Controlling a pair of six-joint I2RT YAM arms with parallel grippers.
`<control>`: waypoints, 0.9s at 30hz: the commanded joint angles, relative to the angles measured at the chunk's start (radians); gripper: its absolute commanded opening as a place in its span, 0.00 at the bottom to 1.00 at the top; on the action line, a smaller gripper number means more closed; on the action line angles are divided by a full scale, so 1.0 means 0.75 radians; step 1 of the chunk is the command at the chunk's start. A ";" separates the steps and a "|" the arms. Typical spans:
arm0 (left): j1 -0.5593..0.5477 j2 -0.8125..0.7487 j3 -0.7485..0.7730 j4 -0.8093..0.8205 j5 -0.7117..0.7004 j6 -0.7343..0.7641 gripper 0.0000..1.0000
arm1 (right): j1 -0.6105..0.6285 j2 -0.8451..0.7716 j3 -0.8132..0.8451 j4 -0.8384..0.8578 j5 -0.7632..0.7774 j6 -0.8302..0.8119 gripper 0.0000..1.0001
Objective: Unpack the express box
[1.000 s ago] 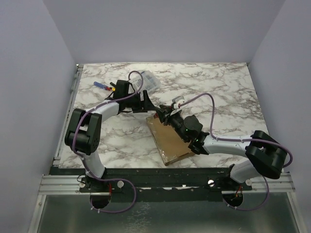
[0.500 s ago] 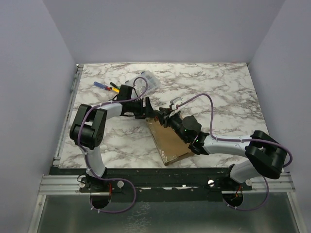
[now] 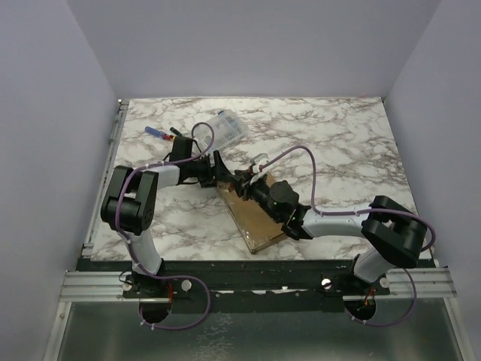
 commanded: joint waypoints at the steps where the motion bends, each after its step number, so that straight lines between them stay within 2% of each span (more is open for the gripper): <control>1: 0.065 -0.115 -0.134 0.141 0.024 -0.143 0.78 | 0.030 0.021 0.050 0.116 0.045 0.005 0.01; 5: 0.135 -0.214 -0.174 0.152 0.009 -0.138 0.77 | 0.030 0.046 0.076 0.111 0.051 0.012 0.01; 12: 0.132 -0.164 -0.180 0.195 0.102 -0.121 0.77 | 0.031 0.078 0.128 0.098 0.040 0.029 0.01; 18: 0.132 -0.078 -0.148 0.194 0.122 -0.122 0.63 | 0.031 0.109 0.148 0.127 0.053 0.026 0.01; 23: 0.128 -0.056 -0.136 0.193 0.136 -0.110 0.63 | 0.031 0.116 0.159 0.124 0.056 0.023 0.01; 27: 0.115 -0.061 -0.139 0.191 0.129 -0.099 0.69 | 0.032 0.130 0.169 0.119 0.049 0.031 0.01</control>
